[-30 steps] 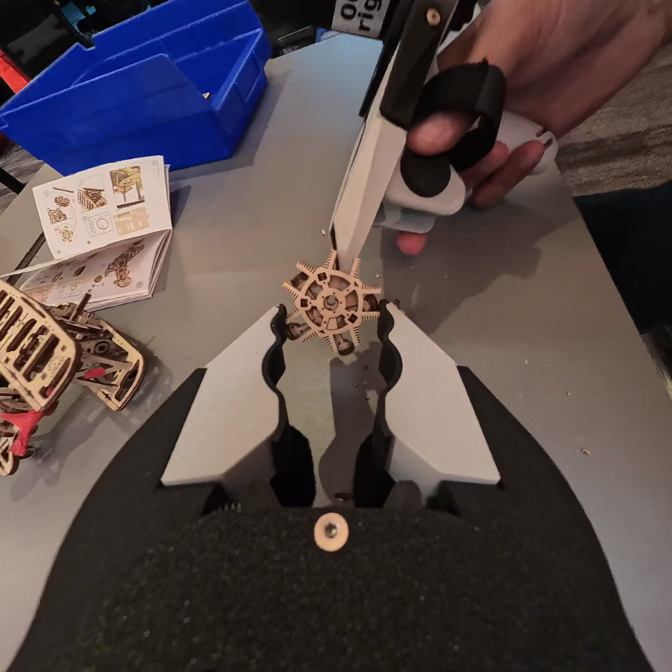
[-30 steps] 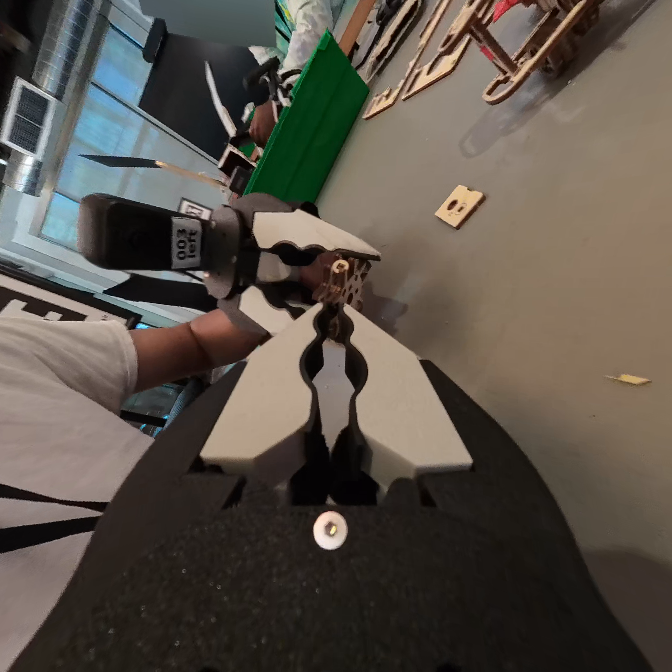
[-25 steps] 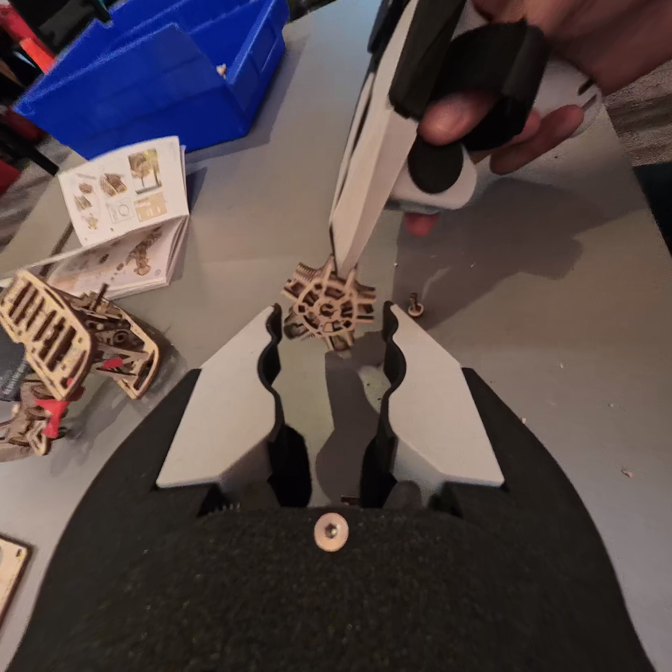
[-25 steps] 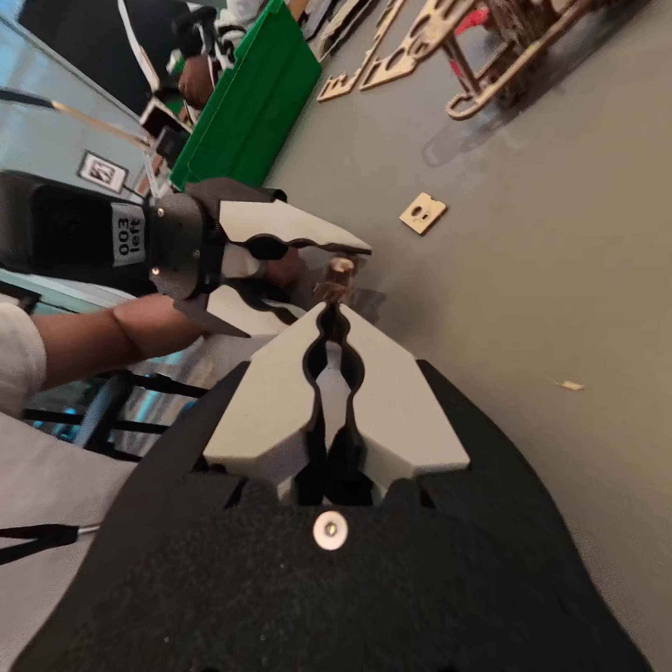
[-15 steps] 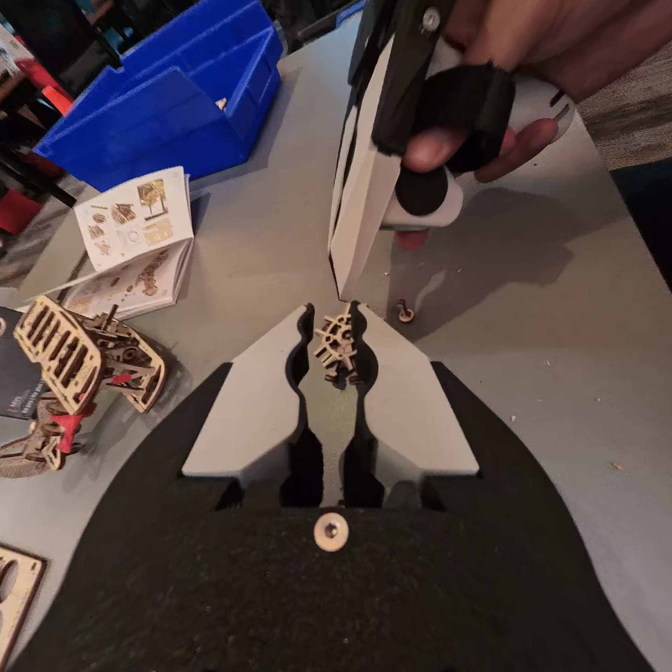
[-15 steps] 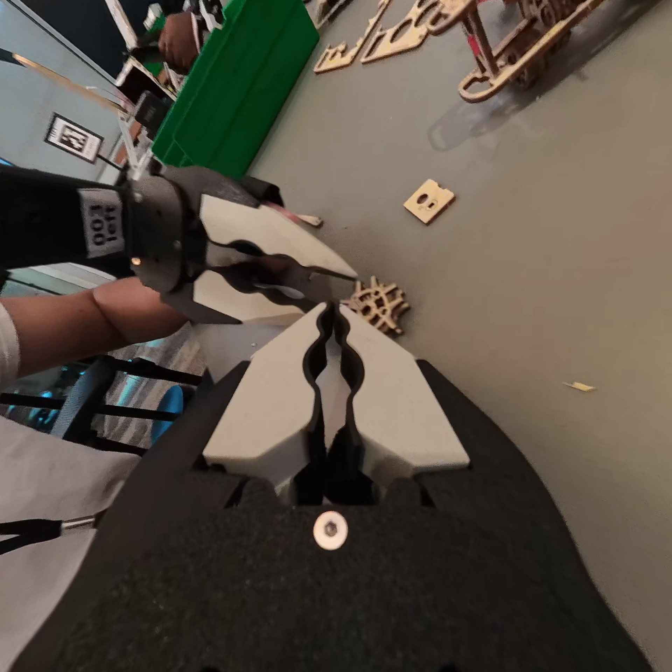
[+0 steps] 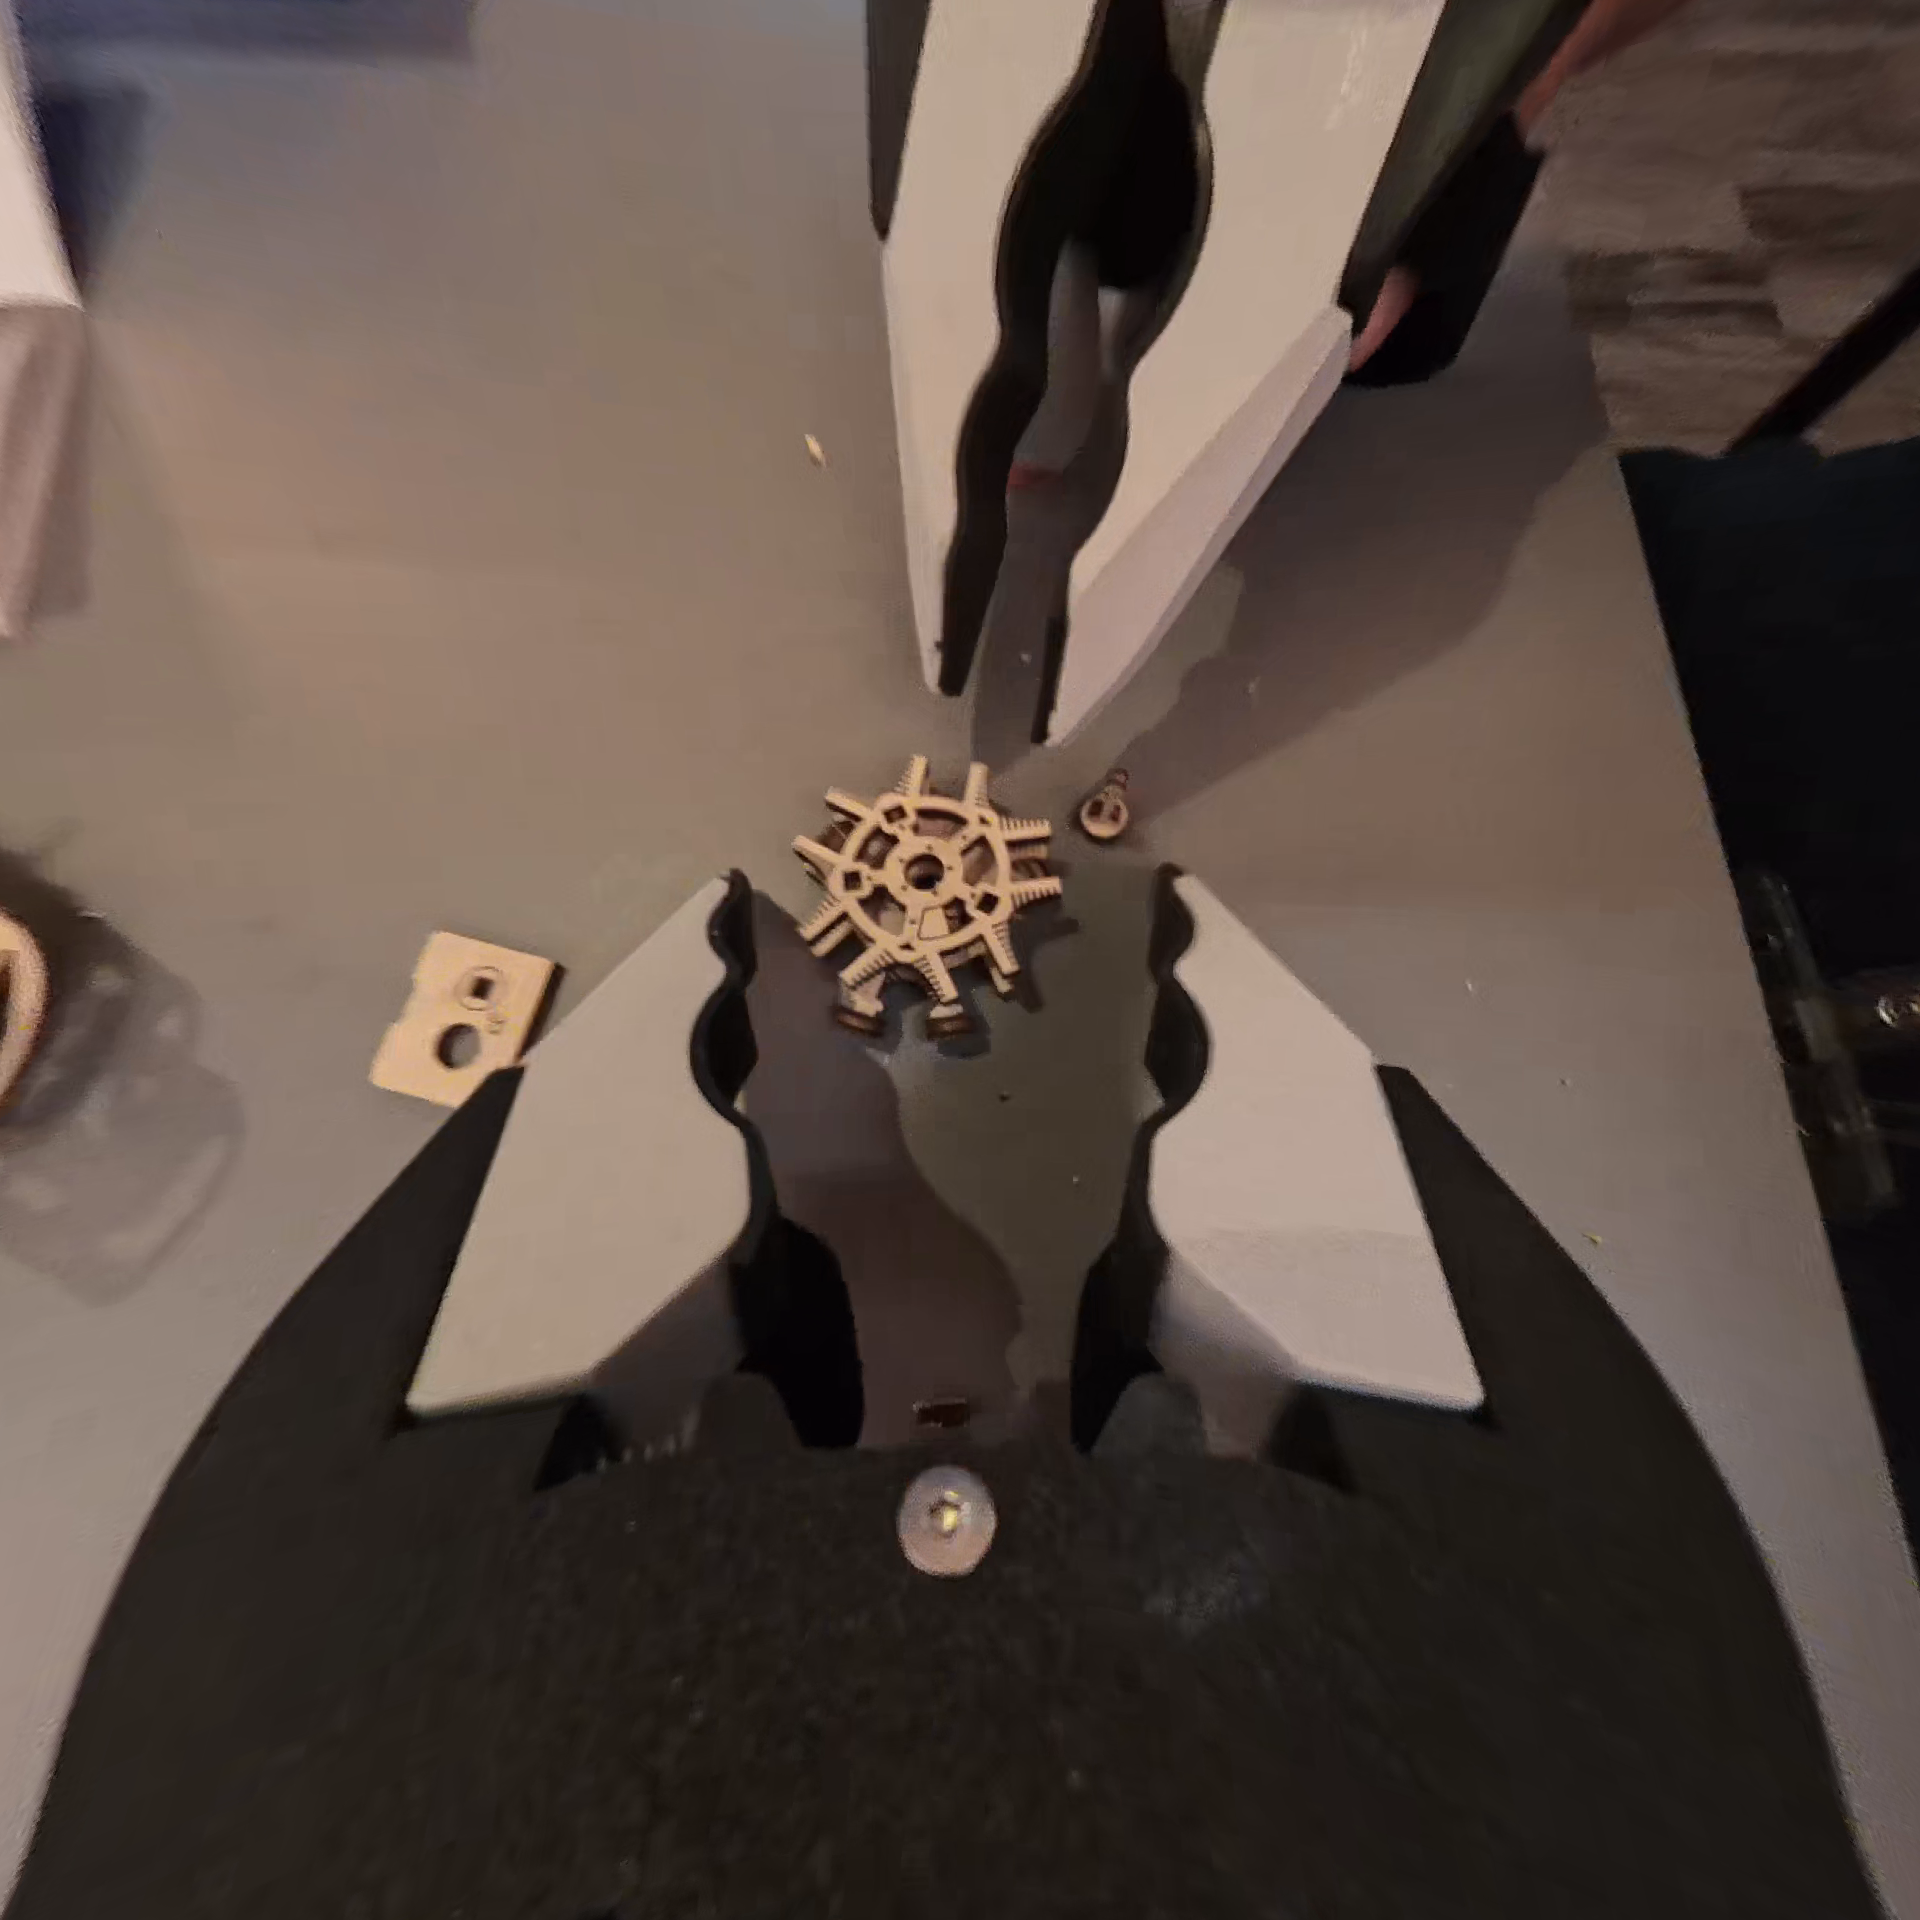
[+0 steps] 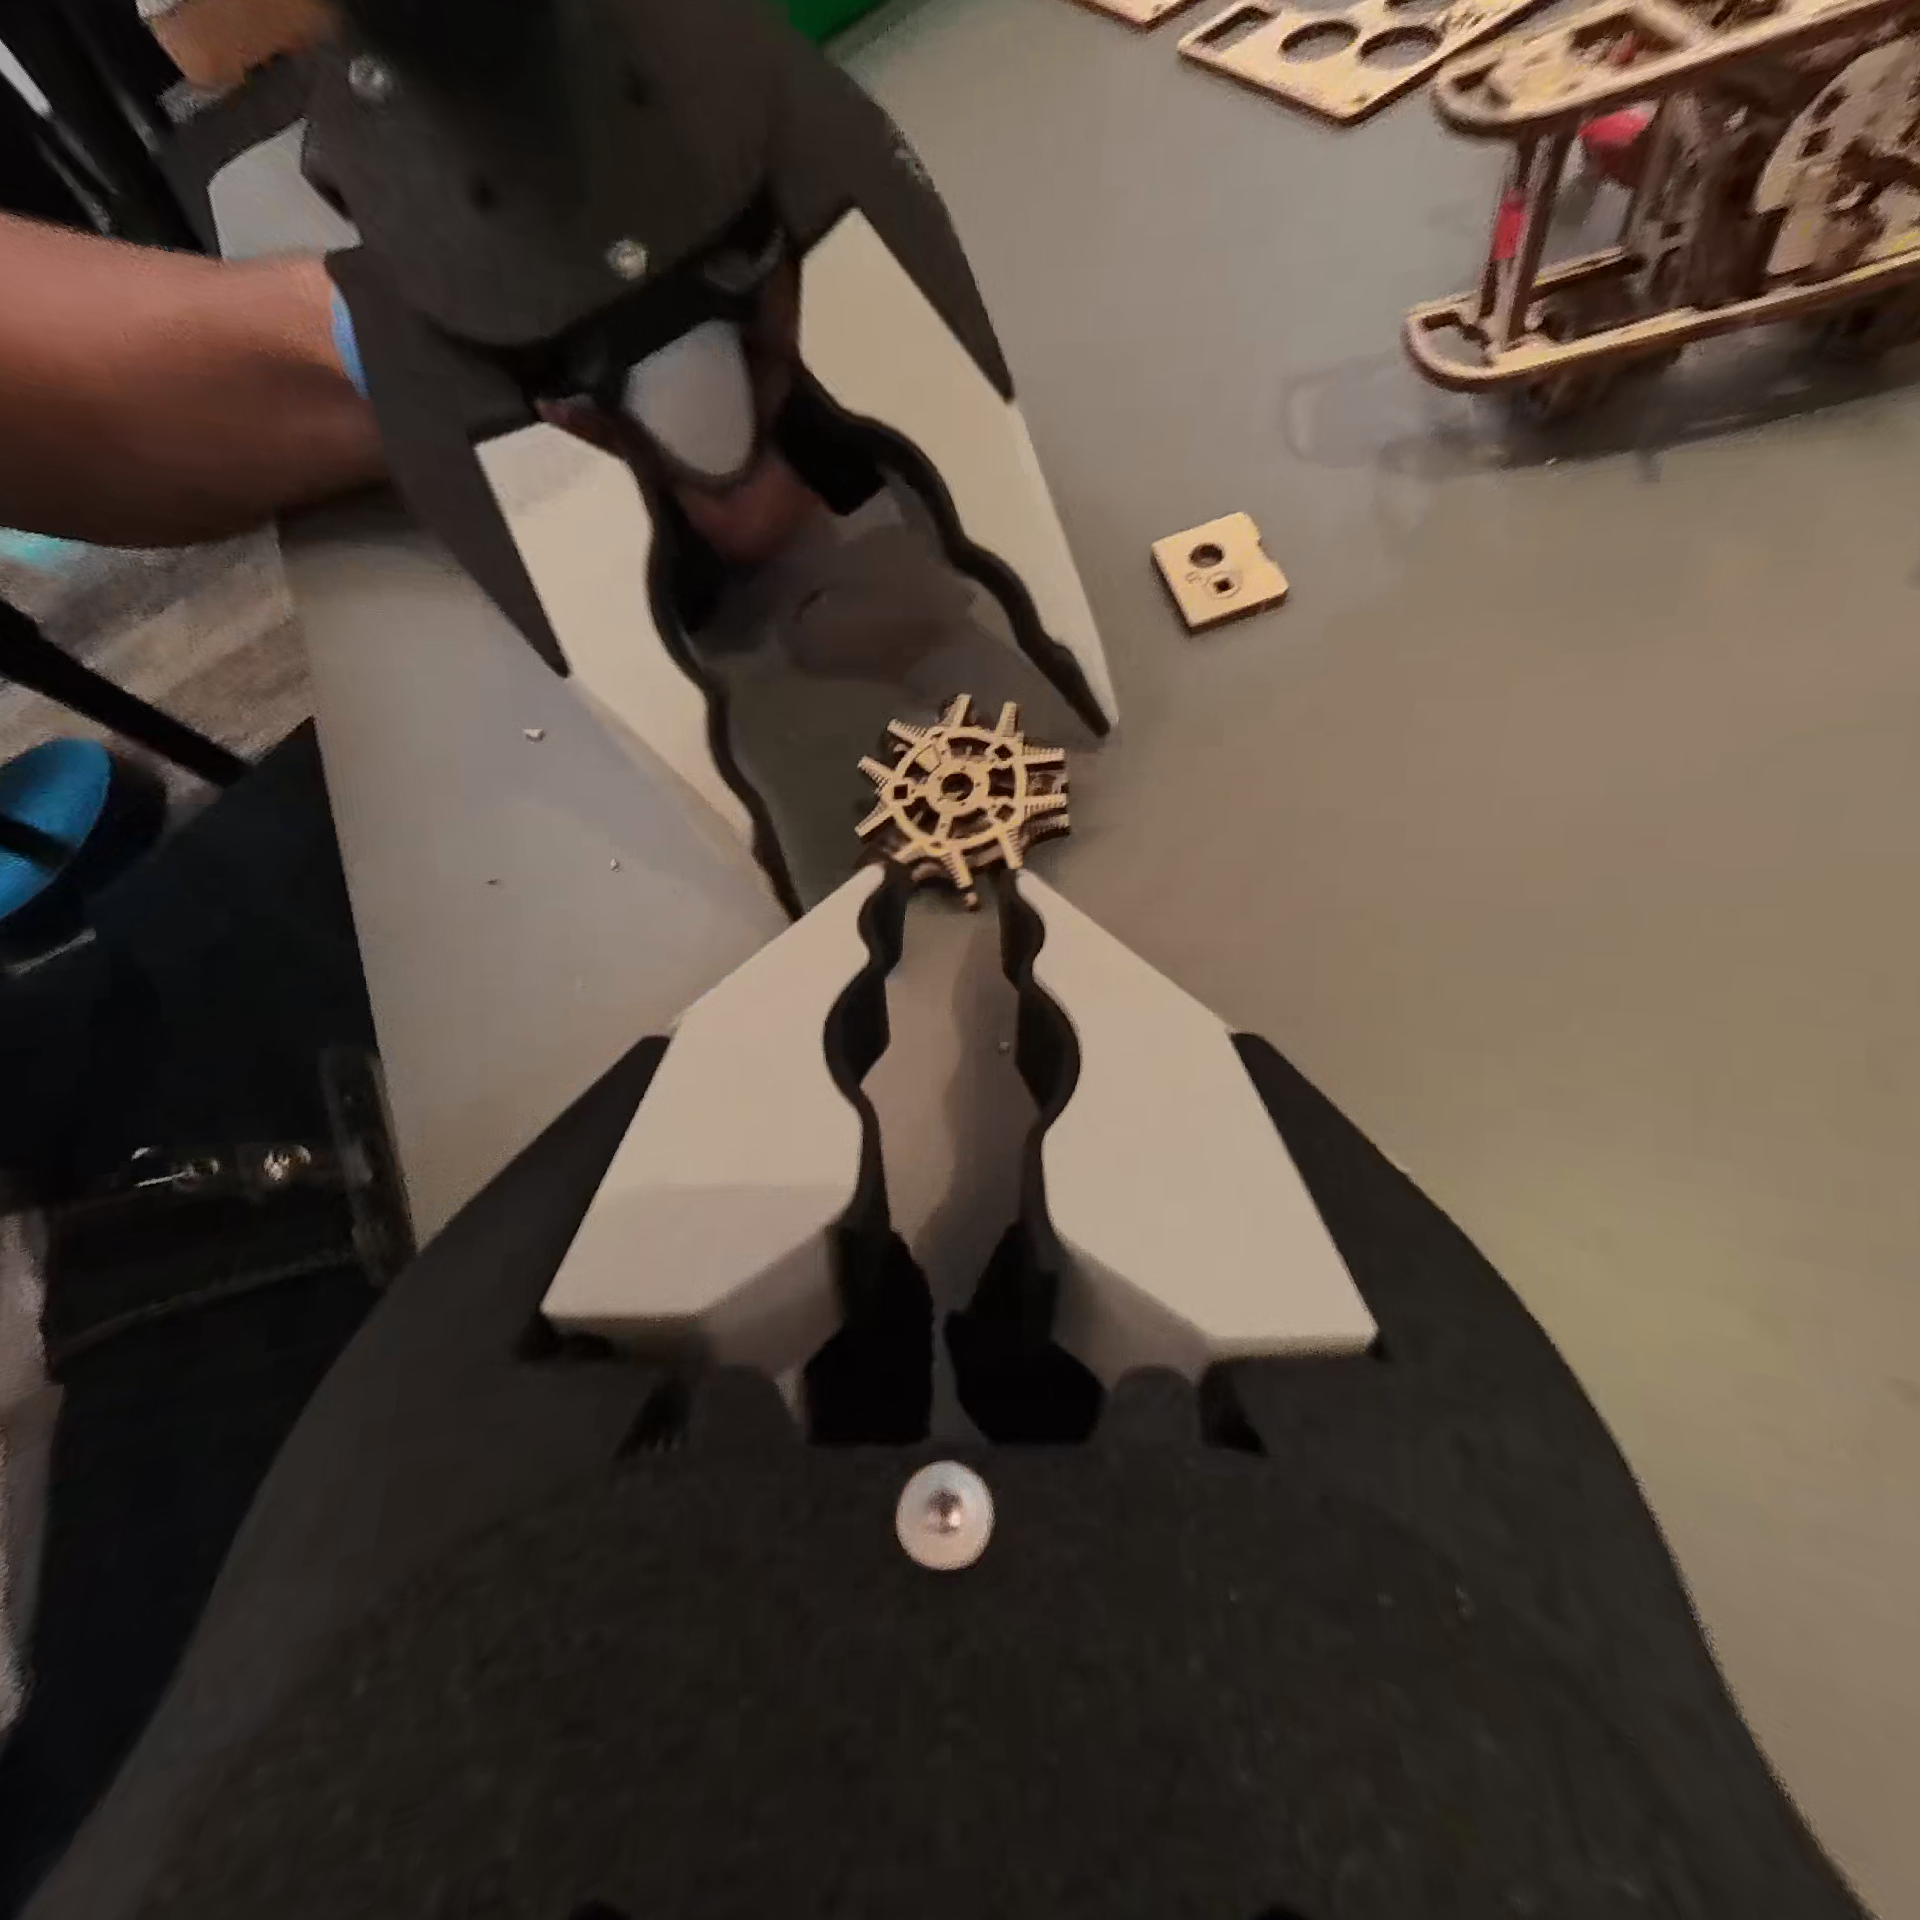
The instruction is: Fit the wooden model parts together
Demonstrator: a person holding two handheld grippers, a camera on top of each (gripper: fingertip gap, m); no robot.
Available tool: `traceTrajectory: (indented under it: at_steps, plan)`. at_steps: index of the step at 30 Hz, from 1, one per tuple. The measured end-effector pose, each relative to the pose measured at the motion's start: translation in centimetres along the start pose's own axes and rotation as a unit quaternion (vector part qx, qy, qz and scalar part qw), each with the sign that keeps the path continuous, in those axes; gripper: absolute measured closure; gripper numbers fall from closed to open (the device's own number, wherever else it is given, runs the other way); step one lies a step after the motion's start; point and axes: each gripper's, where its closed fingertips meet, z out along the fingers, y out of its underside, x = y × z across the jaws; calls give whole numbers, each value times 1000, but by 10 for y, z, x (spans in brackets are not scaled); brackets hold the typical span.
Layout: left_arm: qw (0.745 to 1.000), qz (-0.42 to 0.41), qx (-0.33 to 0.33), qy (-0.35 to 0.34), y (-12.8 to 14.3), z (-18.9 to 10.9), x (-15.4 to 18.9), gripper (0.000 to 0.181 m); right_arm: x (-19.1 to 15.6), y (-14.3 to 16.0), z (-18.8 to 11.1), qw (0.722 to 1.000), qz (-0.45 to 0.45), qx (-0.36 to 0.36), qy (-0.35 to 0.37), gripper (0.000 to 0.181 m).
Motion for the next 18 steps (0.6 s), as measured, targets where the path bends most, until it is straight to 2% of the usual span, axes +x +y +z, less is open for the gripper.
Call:
traceTrajectory:
  at_steps: [1, 3, 7, 10, 12, 14, 16, 18]
  plan:
    - [1000, -2, -8, 8, 2, 2, 1, 111, 0, 3, 1, 1000, 4, -10, 0, 166]
    - [1000, 8, -6, 12, 1, 1, 3, 136, 1, 5, 1, 1000, 13, -15, 0, 168]
    - [999, 40, 3, -13, -1, -1, 3, 136, 5, -6, -4, 999, 26, 25, 5, 169]
    - [997, 61, 23, -31, -5, -5, 4, 137, 6, -6, -4, 999, 39, 26, 3, 168]
    - [996, 65, 54, -38, -12, -12, 4, 137, 0, -11, -4, 997, 63, 42, -27, 166]
    - [993, 68, 91, -40, -20, -21, 5, 137, -6, -20, -6, 987, 127, 67, -77, 162]
    - [987, 73, 136, -45, -30, -32, 7, 137, -13, -32, -11, 964, 199, 107, -143, 160]
    - [980, 73, 182, -45, -41, -44, 8, 136, -14, -43, -17, 942, 245, 147, -176, 161]
